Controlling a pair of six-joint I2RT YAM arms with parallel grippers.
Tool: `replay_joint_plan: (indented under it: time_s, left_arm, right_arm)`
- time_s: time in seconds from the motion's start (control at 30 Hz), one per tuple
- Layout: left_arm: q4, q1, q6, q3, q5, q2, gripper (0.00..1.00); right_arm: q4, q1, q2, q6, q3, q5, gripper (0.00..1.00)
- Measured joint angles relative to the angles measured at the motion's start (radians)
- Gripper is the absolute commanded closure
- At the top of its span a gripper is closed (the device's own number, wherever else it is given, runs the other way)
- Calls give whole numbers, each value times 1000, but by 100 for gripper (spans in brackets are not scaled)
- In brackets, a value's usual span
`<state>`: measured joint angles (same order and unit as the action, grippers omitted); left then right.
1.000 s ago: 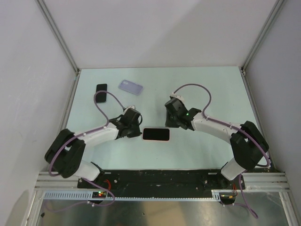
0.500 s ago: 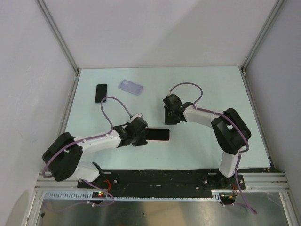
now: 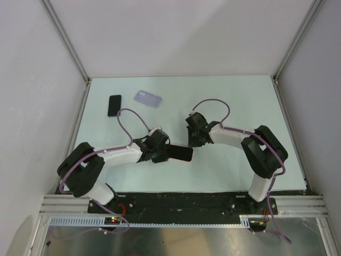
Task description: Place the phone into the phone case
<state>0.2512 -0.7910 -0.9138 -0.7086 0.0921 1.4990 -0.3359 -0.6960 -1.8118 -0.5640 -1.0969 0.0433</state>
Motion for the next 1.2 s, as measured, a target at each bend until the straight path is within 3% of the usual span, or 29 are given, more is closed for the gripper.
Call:
replay_joint_plan:
  time_s: [0.4,0.6,0.8,1.2]
  left_arm:
    - [11,129,72,-194,-22,182,100]
    - [1,133,96,-220,-26,206,100]
    - [-2,132,103,-132,-30,121,100]
    - [2,55,90,-24,-64,-42,100]
  right_arm:
    - [-6,-163,226,-78,249,12,77]
    - [-31,-130,297,-98,259,20,76]
    - [-24,-125,363,-98,259,18,76]
    - [-1,-175,331,-114,259,-8,77]
